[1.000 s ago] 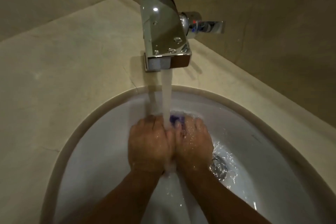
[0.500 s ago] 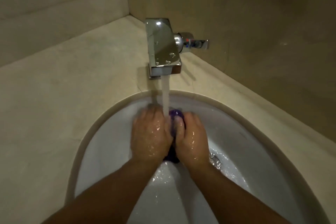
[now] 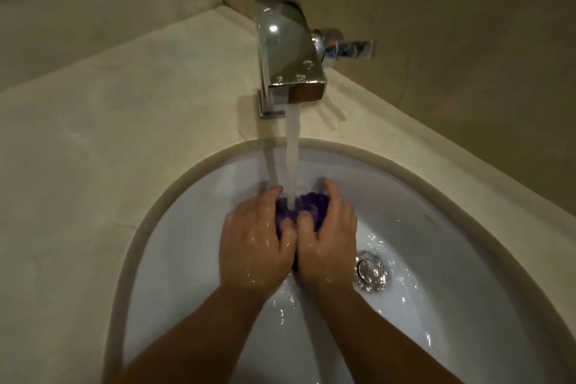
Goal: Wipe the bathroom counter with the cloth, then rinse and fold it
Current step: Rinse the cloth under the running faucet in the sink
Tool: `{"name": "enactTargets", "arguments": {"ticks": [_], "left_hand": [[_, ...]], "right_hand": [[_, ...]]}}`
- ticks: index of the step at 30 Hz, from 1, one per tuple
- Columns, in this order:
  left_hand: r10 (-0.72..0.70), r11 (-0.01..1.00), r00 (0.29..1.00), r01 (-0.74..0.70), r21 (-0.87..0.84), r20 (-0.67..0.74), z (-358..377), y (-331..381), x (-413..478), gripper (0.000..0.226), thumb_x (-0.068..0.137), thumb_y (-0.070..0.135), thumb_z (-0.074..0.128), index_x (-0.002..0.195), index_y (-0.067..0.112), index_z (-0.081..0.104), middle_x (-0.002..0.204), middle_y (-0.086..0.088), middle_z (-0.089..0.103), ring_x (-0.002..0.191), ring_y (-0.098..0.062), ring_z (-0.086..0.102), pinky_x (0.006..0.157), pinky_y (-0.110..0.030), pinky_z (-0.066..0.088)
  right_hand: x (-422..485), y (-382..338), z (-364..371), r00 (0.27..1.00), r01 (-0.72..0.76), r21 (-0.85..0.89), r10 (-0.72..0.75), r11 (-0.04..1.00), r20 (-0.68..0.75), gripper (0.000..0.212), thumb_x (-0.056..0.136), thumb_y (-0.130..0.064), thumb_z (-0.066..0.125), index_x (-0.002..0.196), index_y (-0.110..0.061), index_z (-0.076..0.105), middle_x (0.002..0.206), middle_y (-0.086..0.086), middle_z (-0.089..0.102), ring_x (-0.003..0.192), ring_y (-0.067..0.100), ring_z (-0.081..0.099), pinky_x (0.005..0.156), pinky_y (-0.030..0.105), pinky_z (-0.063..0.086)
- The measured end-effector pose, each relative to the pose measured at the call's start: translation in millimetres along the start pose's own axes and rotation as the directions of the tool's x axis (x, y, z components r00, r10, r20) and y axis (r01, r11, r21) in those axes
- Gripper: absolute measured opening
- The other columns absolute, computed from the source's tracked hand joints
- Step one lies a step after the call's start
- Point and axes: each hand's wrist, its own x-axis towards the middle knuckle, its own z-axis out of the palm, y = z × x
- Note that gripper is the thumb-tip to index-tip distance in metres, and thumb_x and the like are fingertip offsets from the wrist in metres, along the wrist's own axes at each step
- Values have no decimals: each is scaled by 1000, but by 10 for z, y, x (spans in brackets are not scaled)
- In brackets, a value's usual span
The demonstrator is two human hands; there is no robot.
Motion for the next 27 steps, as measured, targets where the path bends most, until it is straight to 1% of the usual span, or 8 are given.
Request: {"name": "enactTargets", "arguments": {"ticks": [3,5,9,14,16,19,24,27], "left_hand": [[31,968,993,-58,245,111,61,-8,100,29,97,43,43,90,25,65,82,5,65,79,-21,61,74,-37,43],[-27,925,994,-16,380,108,83,45,132,32,98,45,44,89,23,66,81,1,66,79,-23,60,72,-37,40],[-75,913,997,54,404,35,193,106,160,37,98,43,43,92,15,66,83,-7,65,80,-27,58,74,-39,41],[-75,931,996,54,361,45,167,178,246,39,98,44,43,92,17,70,85,-5,67,86,-26,60,84,-42,42],[-96,946,991,62,319,93,105,187,275,41,99,48,34,96,25,69,89,1,67,89,-21,59,88,-39,41],[-92,976,988,65,209,124,-17,201,289,42,95,46,29,97,26,66,87,3,65,87,-21,60,83,-37,43],[4,996,997,-11,-88,-80,-334,294,252,22,93,36,39,85,21,52,88,2,55,86,-20,49,86,-38,40],[97,993,993,-101,-62,-61,-413,171,197,27,91,41,49,75,20,54,90,0,55,86,-19,50,84,-35,40]], "right_hand": [[77,131,124,998,61,-248,-62,967,6,41,92,-44,34,121,-32,60,111,-9,62,101,18,53,86,34,43],[140,132,134,995,60,-213,-76,975,-66,37,95,-43,34,108,-29,66,100,-8,66,92,19,55,81,34,45],[242,64,108,977,115,-307,-164,945,-138,38,95,-40,39,96,-18,71,92,1,72,86,26,64,81,40,54],[245,75,96,962,266,-490,-263,830,76,32,90,-29,40,94,-15,68,90,7,67,85,31,66,80,46,55],[253,66,56,967,252,-411,-244,876,75,32,90,-29,40,94,-13,68,90,9,67,84,32,66,81,48,55],[299,-55,-60,994,61,-75,-55,995,90,36,93,-43,38,98,-23,68,96,1,69,92,26,63,88,45,53],[246,-446,-401,999,-41,315,33,948,30,23,92,-40,48,88,-27,67,91,-8,66,86,8,61,77,21,47],[167,-491,-438,995,-95,416,86,904,42,33,97,-33,57,68,-20,66,82,-10,63,77,4,60,72,15,44]]}}
